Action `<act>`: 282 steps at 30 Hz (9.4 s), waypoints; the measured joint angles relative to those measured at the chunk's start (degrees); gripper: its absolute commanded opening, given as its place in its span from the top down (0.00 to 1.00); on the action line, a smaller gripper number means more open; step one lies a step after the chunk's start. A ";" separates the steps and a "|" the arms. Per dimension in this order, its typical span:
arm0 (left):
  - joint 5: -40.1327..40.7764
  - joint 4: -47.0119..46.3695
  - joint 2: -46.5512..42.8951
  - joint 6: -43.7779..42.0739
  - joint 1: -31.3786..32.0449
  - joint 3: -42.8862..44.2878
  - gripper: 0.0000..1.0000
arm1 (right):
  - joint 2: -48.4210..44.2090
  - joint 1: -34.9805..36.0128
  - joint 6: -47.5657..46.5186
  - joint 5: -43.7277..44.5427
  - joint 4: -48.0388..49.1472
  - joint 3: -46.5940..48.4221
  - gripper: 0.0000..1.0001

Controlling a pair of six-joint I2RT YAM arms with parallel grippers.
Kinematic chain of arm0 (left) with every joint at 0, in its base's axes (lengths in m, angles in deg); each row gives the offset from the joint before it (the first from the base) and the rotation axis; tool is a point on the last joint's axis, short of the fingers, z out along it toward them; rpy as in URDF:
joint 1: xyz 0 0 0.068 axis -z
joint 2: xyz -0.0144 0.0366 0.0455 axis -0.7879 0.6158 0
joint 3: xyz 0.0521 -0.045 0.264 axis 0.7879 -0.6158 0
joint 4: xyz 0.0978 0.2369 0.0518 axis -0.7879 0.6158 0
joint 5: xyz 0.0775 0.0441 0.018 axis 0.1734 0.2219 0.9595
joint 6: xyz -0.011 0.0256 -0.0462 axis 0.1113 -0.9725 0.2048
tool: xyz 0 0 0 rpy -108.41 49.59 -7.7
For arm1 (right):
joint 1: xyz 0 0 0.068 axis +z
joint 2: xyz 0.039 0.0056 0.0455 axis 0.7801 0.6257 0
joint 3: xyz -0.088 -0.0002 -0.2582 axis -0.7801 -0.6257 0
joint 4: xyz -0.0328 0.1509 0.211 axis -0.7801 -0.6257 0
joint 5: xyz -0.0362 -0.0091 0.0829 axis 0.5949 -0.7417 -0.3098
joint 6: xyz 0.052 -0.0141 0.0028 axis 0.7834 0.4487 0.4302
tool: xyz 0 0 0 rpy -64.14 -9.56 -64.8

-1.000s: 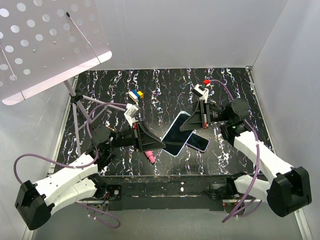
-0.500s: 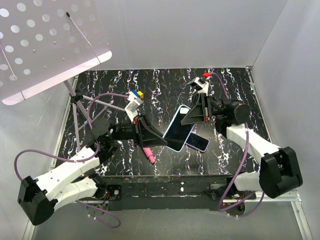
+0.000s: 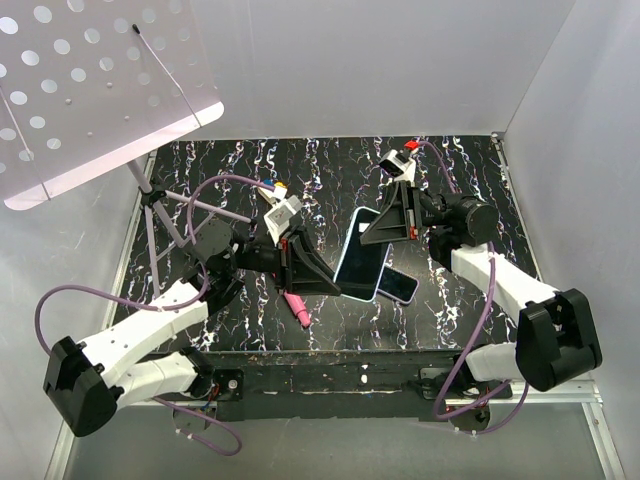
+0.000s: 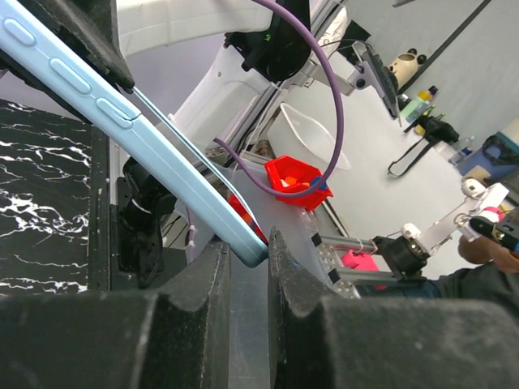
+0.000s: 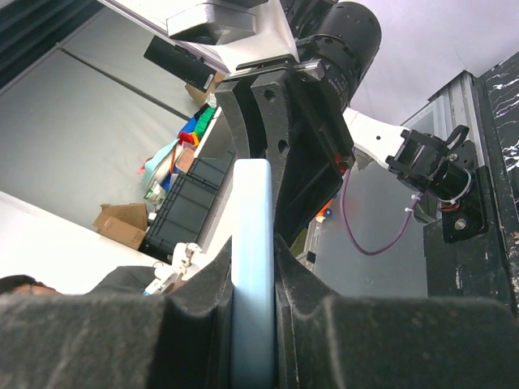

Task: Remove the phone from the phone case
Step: Remove the phone case from the phone.

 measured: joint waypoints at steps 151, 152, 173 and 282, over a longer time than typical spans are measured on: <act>25.66 -1.07 5.31 11.98 1.86 -4.96 0.69 | -14.51 -3.89 -41.00 26.71 -56.54 1.07 0.99; 25.44 -1.05 5.66 11.98 1.86 -4.83 0.69 | -14.53 -3.89 -41.03 26.71 -56.61 1.07 0.99; 17.07 3.37 7.19 1.51 1.86 -1.22 1.00 | -14.73 -3.93 -41.24 23.65 -60.22 3.10 0.99; 16.37 8.09 6.47 -2.05 -9.09 -2.01 0.32 | -5.46 -0.90 -9.16 13.05 -27.85 -1.57 0.99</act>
